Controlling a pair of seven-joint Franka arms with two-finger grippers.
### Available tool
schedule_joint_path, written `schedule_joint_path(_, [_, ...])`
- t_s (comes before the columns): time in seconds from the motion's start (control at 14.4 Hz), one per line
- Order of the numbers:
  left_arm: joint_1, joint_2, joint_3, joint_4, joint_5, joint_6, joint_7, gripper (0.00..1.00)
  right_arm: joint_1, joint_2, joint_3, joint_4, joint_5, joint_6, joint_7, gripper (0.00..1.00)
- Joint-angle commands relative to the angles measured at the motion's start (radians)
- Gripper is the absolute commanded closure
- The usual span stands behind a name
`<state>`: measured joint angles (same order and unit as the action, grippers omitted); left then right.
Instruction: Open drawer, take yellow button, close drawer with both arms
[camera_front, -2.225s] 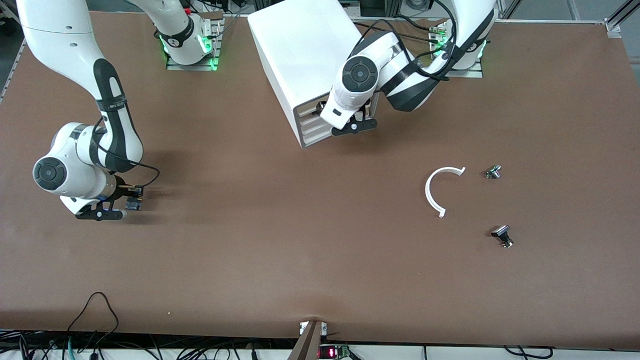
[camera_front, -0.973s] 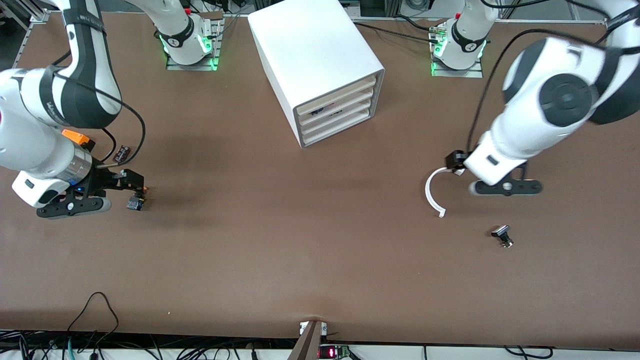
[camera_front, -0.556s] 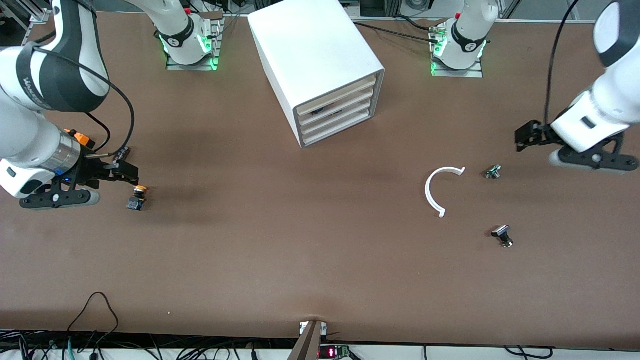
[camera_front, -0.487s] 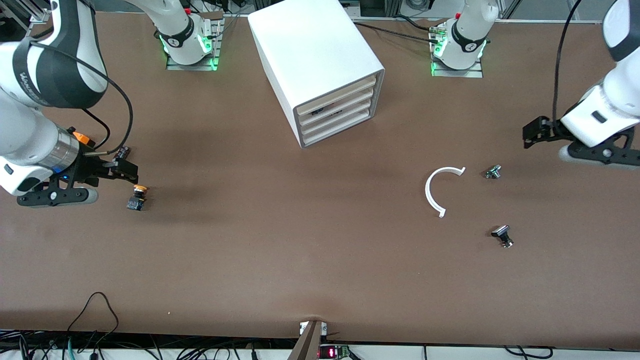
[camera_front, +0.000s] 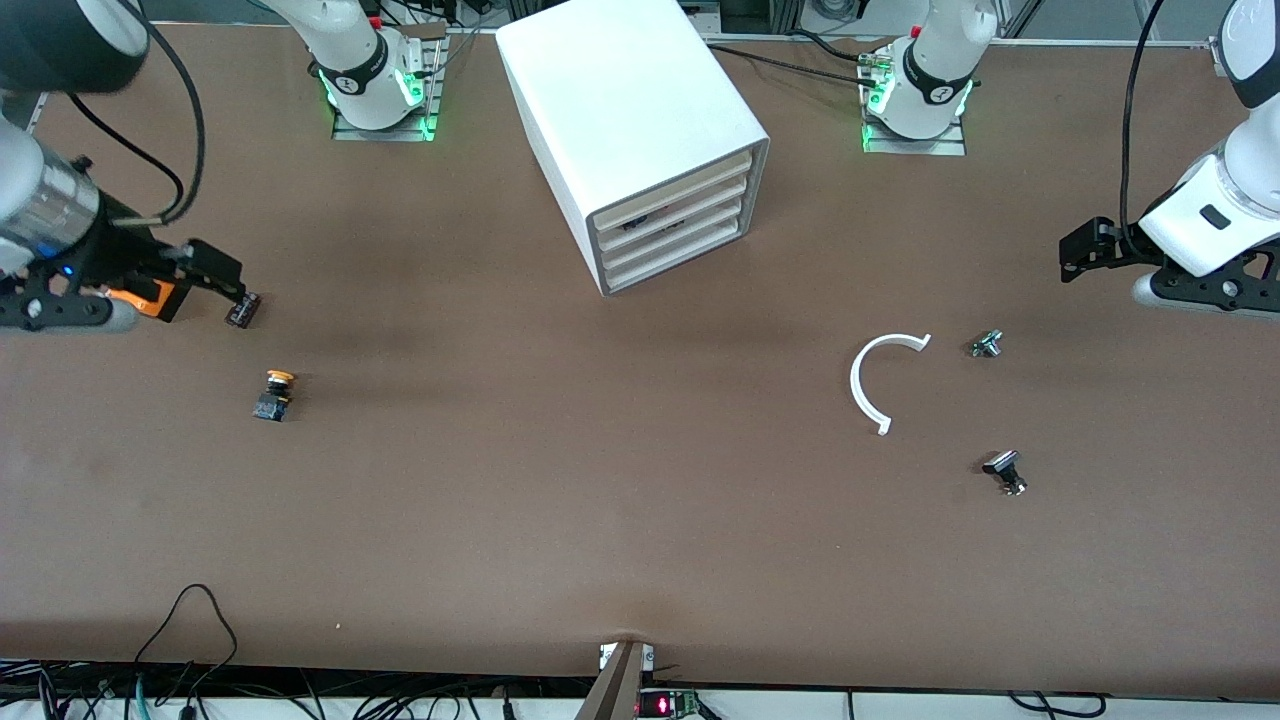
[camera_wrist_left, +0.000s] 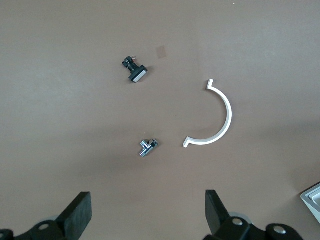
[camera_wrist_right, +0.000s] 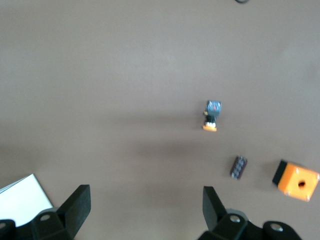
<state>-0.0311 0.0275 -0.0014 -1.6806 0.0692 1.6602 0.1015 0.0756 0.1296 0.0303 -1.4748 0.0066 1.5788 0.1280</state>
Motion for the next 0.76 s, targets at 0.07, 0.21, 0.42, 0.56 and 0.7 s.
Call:
schedule_joint_path(0.07, [-0.007,-0.026,0.012,-0.022,-0.014,0.013,0.007,0.0,-0.099,-0.076,0.097,-0.019,-0.016,-0.058,0.036,0.01])
schedule_joint_path(0.21, [-0.007,-0.026,0.012,-0.021,-0.015,0.013,0.007,0.0,-0.108,-0.11,0.099,-0.019,-0.014,-0.095,0.042,0.01])
schedule_joint_path(0.42, [-0.007,-0.026,0.012,-0.021,-0.015,0.013,0.007,0.0,-0.109,-0.133,0.096,-0.022,-0.017,-0.115,0.035,0.01])
schedule_joint_path(0.56, [-0.007,-0.026,0.012,-0.021,-0.015,0.015,0.007,0.0,-0.108,-0.13,0.096,-0.015,-0.025,-0.115,0.042,0.01])
schedule_joint_path(0.7, [-0.007,-0.026,0.012,-0.021,-0.015,0.015,0.007,0.0,-0.108,-0.13,0.094,-0.012,-0.025,-0.112,0.039,0.01])
